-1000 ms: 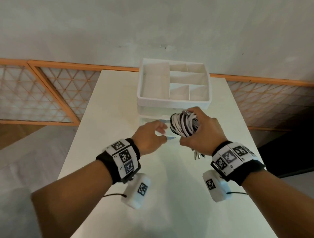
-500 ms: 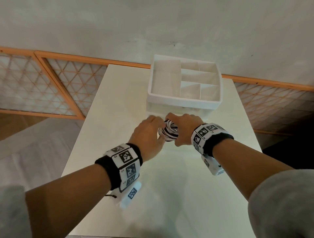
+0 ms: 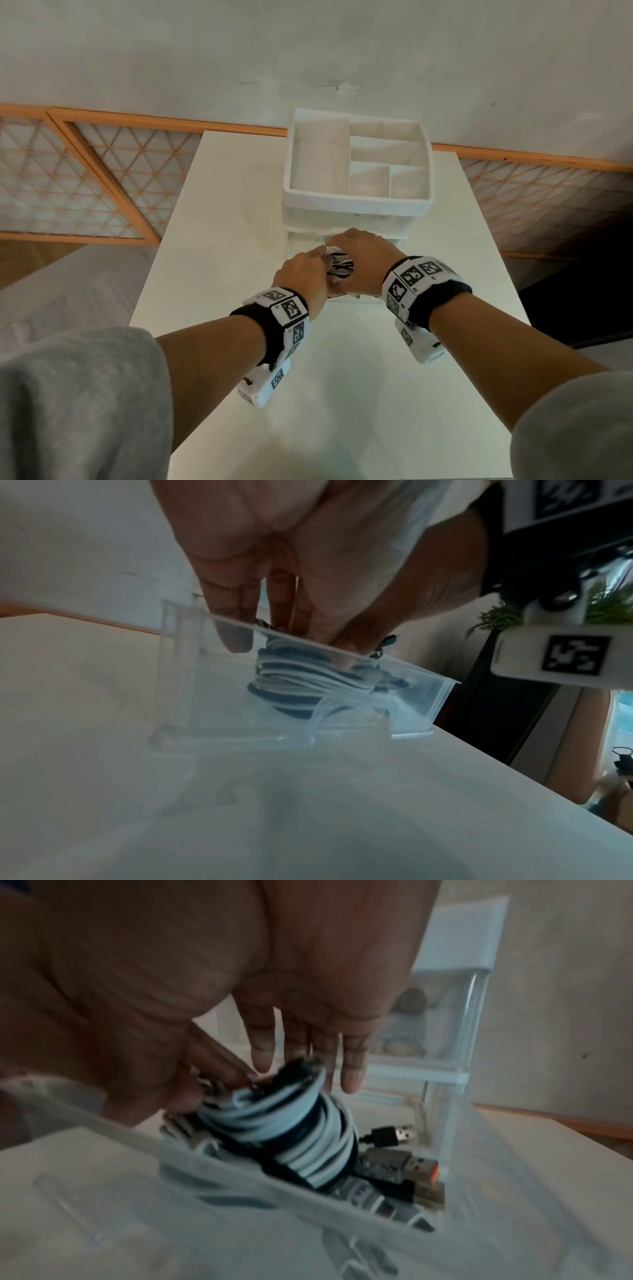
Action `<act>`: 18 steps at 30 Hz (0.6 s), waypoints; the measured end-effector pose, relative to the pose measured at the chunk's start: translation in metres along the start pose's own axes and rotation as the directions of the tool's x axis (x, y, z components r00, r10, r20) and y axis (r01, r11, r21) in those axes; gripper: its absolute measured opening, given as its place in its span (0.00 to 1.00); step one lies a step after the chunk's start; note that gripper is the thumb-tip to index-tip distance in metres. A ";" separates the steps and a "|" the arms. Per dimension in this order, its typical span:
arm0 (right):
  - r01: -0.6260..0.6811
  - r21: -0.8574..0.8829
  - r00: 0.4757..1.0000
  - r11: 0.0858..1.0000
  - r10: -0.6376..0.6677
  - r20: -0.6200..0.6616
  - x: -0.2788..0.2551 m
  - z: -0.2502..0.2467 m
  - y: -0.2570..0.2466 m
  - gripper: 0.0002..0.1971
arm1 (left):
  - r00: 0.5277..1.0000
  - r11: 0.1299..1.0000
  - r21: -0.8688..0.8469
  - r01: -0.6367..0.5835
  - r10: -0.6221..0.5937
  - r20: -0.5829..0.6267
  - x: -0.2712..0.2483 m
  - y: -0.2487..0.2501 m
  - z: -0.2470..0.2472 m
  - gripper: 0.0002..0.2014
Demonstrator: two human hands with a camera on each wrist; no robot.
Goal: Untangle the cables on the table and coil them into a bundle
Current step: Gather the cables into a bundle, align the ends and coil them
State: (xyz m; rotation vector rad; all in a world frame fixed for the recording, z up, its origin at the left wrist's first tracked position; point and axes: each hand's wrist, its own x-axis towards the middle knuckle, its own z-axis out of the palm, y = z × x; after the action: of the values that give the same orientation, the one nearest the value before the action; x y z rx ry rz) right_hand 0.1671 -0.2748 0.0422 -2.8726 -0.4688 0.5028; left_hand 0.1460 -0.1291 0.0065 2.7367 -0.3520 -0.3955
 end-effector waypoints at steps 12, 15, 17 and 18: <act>0.047 -0.176 0.856 0.983 -0.130 -0.501 -0.055 0.107 0.016 0.31 | 0.998 0.996 0.075 -0.057 0.055 0.037 0.012 -0.003 -0.002 0.18; 0.085 -0.160 0.837 0.984 -0.157 -0.524 -0.049 0.104 0.021 0.27 | 0.995 0.992 0.085 -0.093 0.089 0.050 0.013 -0.001 -0.007 0.17; 0.079 -0.145 0.849 0.986 -0.143 -0.509 -0.041 0.098 0.021 0.25 | 0.994 0.991 0.079 -0.106 0.103 0.044 0.012 -0.001 -0.010 0.18; 0.064 -0.139 0.858 0.988 -0.126 -0.497 -0.035 0.094 0.021 0.24 | 0.994 0.991 0.077 -0.106 0.103 0.042 0.011 -0.001 -0.012 0.19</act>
State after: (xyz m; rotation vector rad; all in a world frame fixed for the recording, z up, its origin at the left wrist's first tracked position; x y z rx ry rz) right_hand 0.1080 -0.2944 -0.0398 -2.9069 -0.5530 -0.3103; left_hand 0.1603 -0.1283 0.0143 2.7759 -0.5289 -0.4142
